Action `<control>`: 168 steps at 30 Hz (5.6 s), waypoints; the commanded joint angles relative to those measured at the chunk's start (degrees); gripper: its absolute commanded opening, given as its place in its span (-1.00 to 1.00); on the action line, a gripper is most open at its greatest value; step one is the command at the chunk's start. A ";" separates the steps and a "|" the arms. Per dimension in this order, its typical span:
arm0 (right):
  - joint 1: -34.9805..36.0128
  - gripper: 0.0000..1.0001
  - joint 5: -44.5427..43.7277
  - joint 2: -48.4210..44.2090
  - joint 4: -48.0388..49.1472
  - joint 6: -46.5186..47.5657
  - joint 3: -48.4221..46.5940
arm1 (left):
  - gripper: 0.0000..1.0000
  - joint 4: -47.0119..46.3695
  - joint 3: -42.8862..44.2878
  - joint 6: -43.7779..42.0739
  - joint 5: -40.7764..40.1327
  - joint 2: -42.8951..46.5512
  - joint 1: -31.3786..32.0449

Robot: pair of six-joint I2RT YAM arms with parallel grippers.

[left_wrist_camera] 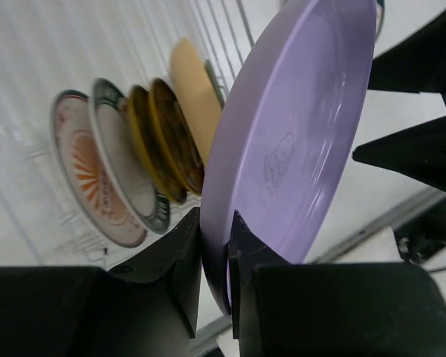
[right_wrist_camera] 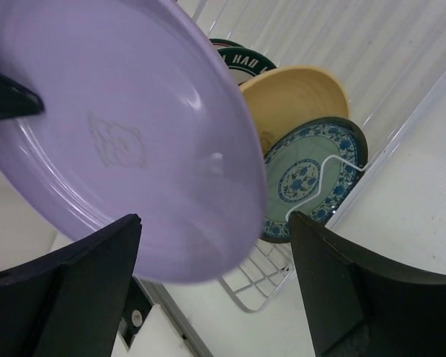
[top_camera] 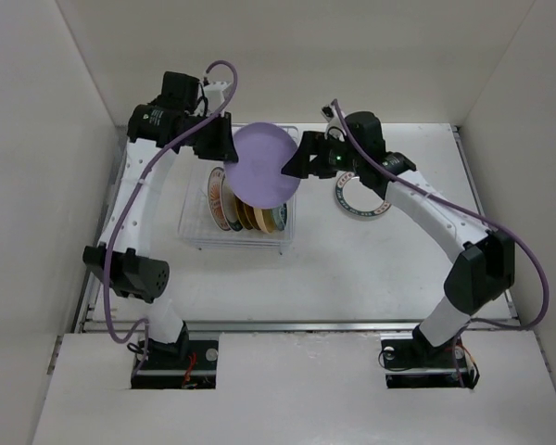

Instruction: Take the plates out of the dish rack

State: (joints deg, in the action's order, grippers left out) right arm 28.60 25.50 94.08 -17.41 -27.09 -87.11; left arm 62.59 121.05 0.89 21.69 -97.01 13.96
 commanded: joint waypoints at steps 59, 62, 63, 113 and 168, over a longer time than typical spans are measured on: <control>-13.04 0.46 -21.97 -14.97 -14.58 -8.86 40.45 | 0.09 6.76 -9.70 -8.09 -25.66 -12.67 -0.07; -13.04 0.46 -23.64 -15.68 -17.30 -8.24 37.46 | -0.16 7.28 -8.47 -8.09 -24.16 -14.95 -0.07; -13.04 0.46 -24.43 -16.29 -17.92 -7.63 35.89 | -0.18 7.29 -7.51 -8.09 -24.15 -15.66 -0.07; -7.15 0.90 17.66 -2.25 21.95 -9.29 7.65 | -1.00 -5.89 1.03 3.86 31.03 -4.58 -0.60; -27.11 0.18 -24.17 7.52 -7.29 -13.43 18.11 | 1.00 5.97 -7.41 -7.92 -24.59 -8.11 0.55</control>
State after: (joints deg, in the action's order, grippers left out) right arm 1.52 3.95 101.36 -22.59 -42.02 -68.16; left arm 67.44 112.49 -6.22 -3.55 -105.43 14.22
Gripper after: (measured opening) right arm 0.569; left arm 0.997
